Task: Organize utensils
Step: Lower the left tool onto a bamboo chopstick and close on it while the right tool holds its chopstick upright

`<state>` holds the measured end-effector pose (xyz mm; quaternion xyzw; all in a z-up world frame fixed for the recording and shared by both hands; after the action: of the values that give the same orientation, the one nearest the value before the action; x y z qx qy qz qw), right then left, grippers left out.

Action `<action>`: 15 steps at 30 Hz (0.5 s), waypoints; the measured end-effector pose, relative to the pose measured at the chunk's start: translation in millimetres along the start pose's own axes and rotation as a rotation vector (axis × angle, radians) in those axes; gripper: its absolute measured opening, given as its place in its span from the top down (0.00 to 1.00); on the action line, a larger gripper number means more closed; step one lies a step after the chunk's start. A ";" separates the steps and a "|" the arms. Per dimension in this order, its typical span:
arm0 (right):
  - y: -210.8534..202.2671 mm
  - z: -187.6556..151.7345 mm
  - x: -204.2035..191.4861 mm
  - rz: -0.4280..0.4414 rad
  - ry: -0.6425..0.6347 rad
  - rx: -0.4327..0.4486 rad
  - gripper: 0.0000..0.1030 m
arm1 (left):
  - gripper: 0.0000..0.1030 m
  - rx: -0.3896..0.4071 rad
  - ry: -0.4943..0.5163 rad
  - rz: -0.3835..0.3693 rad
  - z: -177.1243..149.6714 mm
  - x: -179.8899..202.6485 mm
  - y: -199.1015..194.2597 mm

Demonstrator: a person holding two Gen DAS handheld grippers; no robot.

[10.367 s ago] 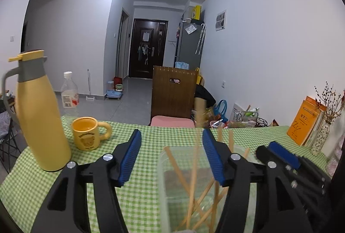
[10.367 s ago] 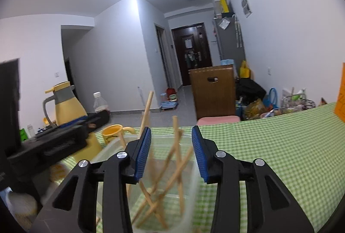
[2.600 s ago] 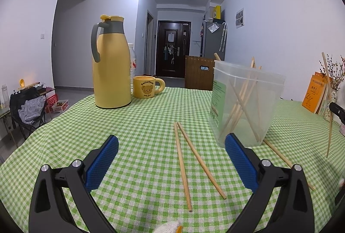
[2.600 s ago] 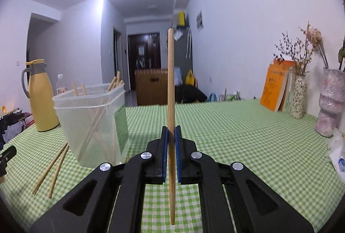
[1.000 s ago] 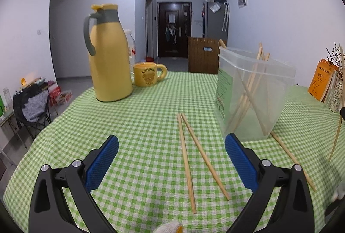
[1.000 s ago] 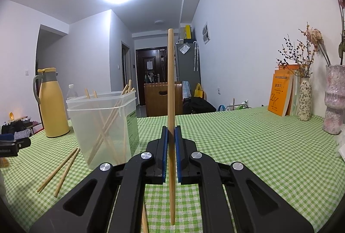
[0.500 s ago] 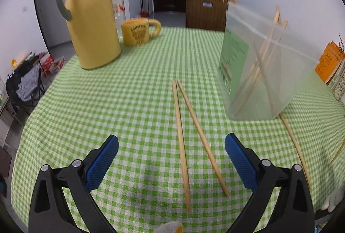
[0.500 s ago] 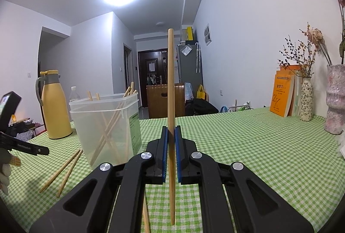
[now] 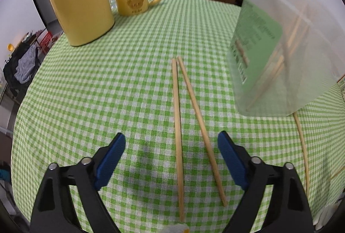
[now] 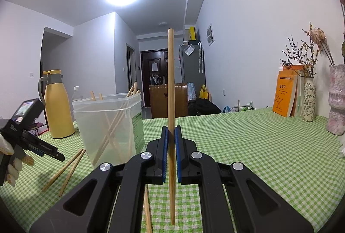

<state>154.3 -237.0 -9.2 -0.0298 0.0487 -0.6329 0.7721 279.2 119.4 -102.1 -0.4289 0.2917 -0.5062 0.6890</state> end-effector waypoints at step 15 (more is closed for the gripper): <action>1.9 -2.2 -1.9 0.011 0.001 -0.014 0.93 | 0.66 -0.123 0.064 0.057 -5.8 5.4 36.2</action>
<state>155.6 -234.7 -11.6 -0.0346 0.0536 -0.6284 0.7752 292.2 116.8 -136.7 -0.4454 0.3562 -0.4810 0.6658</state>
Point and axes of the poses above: each gripper's, at about its wrist camera, not at the fingertips, and y roughly the way its jaws point, x to its right, z to its top, the point moved 10 cm from there along y, roughly the way its jaws point, and after that the axes turned 3 degrees about -y, right-handed, at the moved point
